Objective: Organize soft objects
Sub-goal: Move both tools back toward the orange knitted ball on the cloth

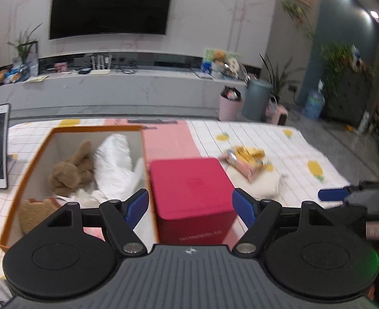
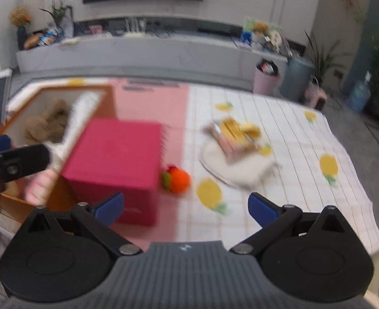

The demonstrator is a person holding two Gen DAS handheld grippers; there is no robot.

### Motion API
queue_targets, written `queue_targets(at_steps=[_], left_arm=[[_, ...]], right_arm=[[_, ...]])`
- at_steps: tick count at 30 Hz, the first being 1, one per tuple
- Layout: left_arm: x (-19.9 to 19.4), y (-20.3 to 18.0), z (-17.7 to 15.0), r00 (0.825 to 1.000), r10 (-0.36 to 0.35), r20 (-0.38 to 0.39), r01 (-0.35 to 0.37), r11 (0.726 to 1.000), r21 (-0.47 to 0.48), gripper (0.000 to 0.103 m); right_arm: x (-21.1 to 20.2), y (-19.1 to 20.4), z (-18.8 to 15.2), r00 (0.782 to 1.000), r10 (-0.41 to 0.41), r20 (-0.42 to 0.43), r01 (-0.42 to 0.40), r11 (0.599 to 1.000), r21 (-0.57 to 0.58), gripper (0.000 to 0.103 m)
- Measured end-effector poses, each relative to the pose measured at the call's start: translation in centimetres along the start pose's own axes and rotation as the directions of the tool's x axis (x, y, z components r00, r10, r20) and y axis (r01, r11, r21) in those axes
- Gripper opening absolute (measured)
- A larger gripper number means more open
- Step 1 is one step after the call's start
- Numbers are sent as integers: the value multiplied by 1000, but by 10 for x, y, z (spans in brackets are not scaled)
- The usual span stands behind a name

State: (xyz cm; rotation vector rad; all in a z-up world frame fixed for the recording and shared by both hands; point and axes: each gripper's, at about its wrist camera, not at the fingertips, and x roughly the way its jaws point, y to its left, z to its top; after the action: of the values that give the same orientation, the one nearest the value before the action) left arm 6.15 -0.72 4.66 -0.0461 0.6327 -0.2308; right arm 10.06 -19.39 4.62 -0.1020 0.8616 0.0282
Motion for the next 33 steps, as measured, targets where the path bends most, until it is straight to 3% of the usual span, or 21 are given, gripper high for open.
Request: queue_targets(at_steps=[6, 10, 16, 22, 25, 29, 33], left_arm=[[27, -28, -15, 998, -38, -43, 40, 999, 34, 86], [44, -43, -18, 996, -42, -75, 46, 997, 59, 86], [48, -52, -30, 999, -26, -48, 29, 997, 68, 86], [48, -50, -38, 997, -60, -46, 63, 995, 77, 86], [50, -51, -41, 996, -67, -60, 72, 993, 89, 86], [54, -48, -40, 992, -100, -78, 106, 992, 65, 86], [60, -44, -40, 989, -106, -104, 111, 993, 43, 86]], right_arm=[[44, -65, 10, 992, -83, -94, 96, 984, 152, 100], [68, -87, 17, 992, -45, -120, 66, 982, 176, 100], [100, -96, 20, 991, 41, -125, -11, 973, 231, 100], [142, -78, 24, 972, 182, -145, -134, 947, 292, 99], [156, -60, 32, 957, 258, -133, -216, 938, 272, 89], [172, -41, 35, 956, 256, -141, -225, 953, 201, 72], [183, -45, 35, 945, 303, -127, -265, 932, 249, 70]])
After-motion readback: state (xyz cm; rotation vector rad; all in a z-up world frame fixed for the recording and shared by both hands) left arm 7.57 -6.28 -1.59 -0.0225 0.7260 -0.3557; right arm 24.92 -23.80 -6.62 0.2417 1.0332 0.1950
